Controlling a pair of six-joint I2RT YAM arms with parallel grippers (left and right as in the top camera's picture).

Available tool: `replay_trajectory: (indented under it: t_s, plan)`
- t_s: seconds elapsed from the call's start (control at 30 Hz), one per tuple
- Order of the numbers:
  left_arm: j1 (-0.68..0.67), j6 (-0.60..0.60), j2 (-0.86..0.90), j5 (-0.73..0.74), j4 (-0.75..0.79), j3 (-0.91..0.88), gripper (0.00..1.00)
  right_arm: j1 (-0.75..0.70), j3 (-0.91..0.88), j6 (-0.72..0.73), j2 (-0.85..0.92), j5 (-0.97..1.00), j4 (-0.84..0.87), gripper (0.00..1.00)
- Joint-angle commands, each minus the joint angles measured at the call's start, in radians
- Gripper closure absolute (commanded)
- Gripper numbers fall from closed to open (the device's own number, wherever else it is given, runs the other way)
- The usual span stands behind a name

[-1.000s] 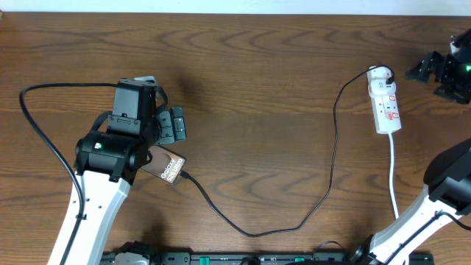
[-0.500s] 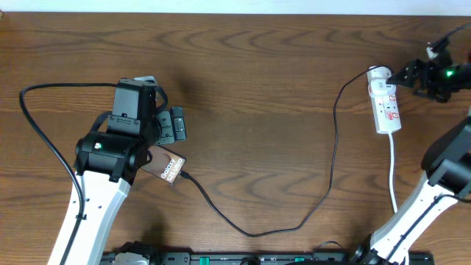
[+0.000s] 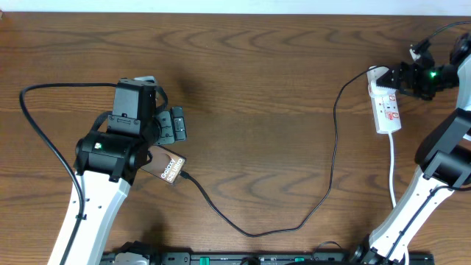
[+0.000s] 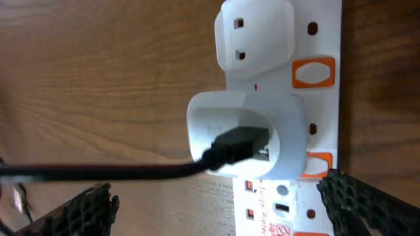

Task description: Plug charger to phone and switch on socket

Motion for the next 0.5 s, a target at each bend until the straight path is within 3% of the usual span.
replay_trajectory:
  t_s: [0.0,0.47]
  plan:
    - [-0.003,0.010,0.001,-0.013,-0.001,0.015,0.02,0.019,0.002,0.052,0.028,0.023,0.002,0.01]
    - [-0.003,0.010,0.001,-0.012,-0.001,0.015,0.02,0.049,-0.008,0.077,0.039,0.039,-0.014,0.01]
